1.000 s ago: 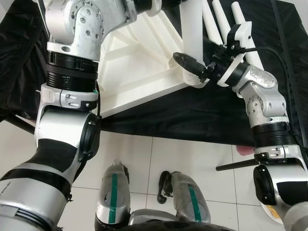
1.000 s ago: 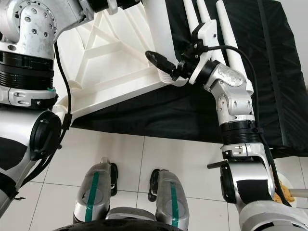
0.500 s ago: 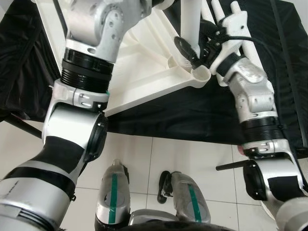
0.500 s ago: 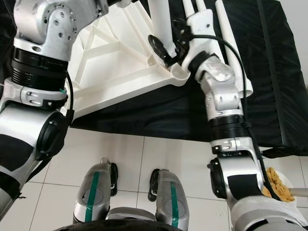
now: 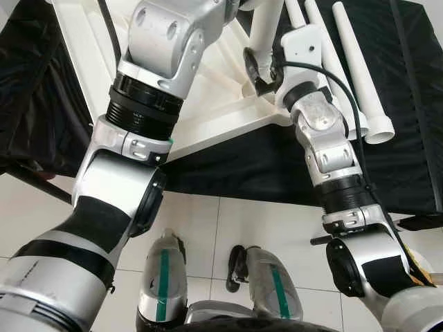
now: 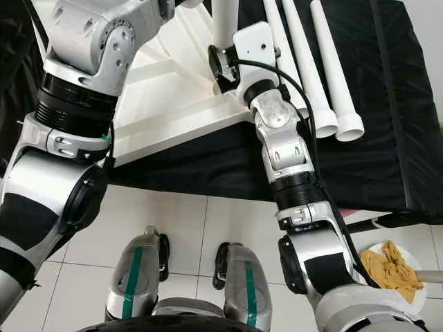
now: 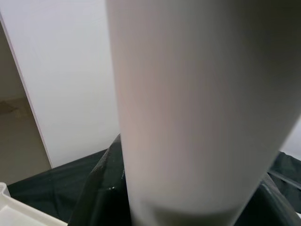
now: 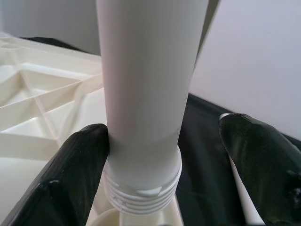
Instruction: Building children table
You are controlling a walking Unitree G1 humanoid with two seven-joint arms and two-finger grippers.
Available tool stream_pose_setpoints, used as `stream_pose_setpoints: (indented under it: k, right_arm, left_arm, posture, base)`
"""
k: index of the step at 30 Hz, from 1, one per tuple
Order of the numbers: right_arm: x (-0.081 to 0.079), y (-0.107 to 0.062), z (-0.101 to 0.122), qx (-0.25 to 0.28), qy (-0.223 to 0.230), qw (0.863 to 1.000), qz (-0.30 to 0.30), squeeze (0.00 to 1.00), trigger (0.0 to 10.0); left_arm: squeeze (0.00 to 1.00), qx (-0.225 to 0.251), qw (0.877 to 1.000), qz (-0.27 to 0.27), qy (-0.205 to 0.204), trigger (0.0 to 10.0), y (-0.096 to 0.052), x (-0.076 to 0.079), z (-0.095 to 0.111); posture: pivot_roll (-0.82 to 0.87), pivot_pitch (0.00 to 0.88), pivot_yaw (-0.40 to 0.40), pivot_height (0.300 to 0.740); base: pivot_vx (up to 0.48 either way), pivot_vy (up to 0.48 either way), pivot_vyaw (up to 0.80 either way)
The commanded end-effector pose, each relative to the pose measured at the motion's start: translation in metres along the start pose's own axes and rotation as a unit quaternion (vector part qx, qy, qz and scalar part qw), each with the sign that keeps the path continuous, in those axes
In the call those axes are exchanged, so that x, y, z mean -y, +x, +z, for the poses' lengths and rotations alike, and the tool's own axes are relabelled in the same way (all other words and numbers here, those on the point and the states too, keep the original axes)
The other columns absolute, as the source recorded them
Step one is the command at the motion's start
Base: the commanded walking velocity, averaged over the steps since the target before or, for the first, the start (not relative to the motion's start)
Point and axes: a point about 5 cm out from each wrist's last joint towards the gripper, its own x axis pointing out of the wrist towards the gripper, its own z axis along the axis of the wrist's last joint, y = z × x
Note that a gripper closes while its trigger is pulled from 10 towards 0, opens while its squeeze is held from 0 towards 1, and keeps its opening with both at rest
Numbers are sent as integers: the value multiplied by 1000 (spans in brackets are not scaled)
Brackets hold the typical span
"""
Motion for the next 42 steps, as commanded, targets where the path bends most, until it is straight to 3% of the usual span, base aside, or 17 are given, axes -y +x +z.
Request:
stream_pose_setpoints:
  k: [1, 6, 18, 42]
  right_arm:
    - [2, -3, -3, -4, -8, 1000, -15, 0, 10000]
    - [-9, -6, 0, 10, 4, 998, -64, 0, 10000]
    - [-9, -3, 11, 52, 21, 991, -119, 0, 10000]
    - [-1, 2, -1, 46, 47, 988, -141, 0, 10000]
  left_arm:
    - [0, 15, 999, 28, 17, 10000, 3, 1, 10]
    - [0, 21, 999, 33, 20, 10000, 4, 4, 11]
    - [0, 28, 999, 31, 19, 10000, 6, 12, 13]
    - [0, 34, 999, 26, 22, 10000, 6, 17, 18]
  posture:
    - [92, 24, -51, 740]
    - [86, 28, -54, 740]
    - [91, 26, -59, 740]
    - [108, 13, -67, 740]
  base:
    - [0, 0, 0]
    - [0, 0, 0]
    - [0, 0, 0]
    - [0, 0, 0]
